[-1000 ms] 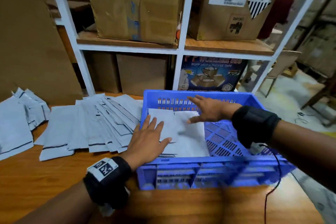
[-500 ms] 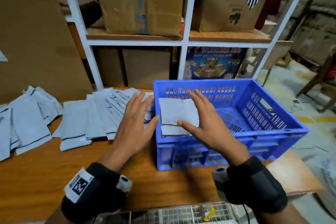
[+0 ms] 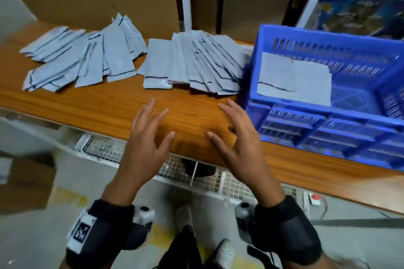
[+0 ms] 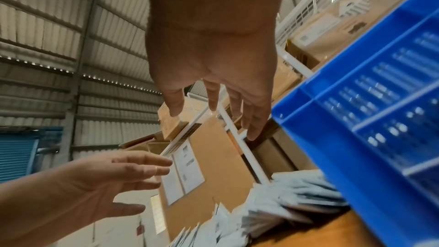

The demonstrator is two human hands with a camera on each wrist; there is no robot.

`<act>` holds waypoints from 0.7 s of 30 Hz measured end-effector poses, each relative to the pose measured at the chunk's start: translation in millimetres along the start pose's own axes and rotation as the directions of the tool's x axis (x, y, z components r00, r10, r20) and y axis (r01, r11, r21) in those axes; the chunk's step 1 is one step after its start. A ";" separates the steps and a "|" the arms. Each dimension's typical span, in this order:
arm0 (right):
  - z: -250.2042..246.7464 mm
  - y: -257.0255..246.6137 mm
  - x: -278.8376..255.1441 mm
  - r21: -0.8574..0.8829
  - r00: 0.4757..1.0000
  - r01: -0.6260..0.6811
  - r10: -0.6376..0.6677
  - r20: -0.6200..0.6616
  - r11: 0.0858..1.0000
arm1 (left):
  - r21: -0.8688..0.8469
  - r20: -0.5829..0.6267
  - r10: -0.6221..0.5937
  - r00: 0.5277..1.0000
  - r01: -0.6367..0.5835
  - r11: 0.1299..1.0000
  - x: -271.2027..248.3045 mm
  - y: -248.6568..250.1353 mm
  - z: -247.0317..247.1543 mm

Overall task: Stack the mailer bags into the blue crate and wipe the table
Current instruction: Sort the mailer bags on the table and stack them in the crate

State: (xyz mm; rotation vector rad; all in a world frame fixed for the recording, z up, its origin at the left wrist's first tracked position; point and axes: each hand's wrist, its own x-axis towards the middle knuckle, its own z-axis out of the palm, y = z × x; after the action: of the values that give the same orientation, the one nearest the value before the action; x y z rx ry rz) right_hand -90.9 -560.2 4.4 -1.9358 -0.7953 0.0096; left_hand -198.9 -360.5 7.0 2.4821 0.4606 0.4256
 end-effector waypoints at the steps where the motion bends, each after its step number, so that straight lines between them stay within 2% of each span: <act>1: 12.2 0.7 -0.4 0.007 1.000 -0.009 0.009 0.028 1.000 | 0.001 -0.006 -0.022 1.000 0.022 1.000 -4.5 -9.8 -3.3; 7: 77.2 -16.3 28.5 -0.003 0.989 -0.012 0.012 0.145 1.000 | -0.016 -0.085 -0.120 0.989 0.119 0.993 -4.1 -76.4 -35.3; 12: 148.1 -43.0 82.7 -0.044 0.984 0.012 -0.004 0.181 0.999 | -0.036 -0.131 -0.187 0.974 0.184 0.982 30.2 -147.6 -79.3; 17: 229.2 -70.1 141.4 -0.073 0.978 0.010 0.005 0.206 0.997 | -0.029 -0.140 -0.190 0.972 0.188 0.982 73.9 -218.9 -132.0; 21: 275.8 -88.4 182.7 -0.047 0.980 -0.001 0.011 0.199 0.999 | -0.017 -0.149 -0.173 0.974 0.172 0.985 107.2 -270.8 -169.2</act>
State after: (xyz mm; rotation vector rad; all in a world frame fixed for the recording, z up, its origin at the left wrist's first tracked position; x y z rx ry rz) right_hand -86.6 -217.9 -3.0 -2.0030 -0.9283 0.1926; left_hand -232.3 -25.4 1.9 2.3913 0.7300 0.5438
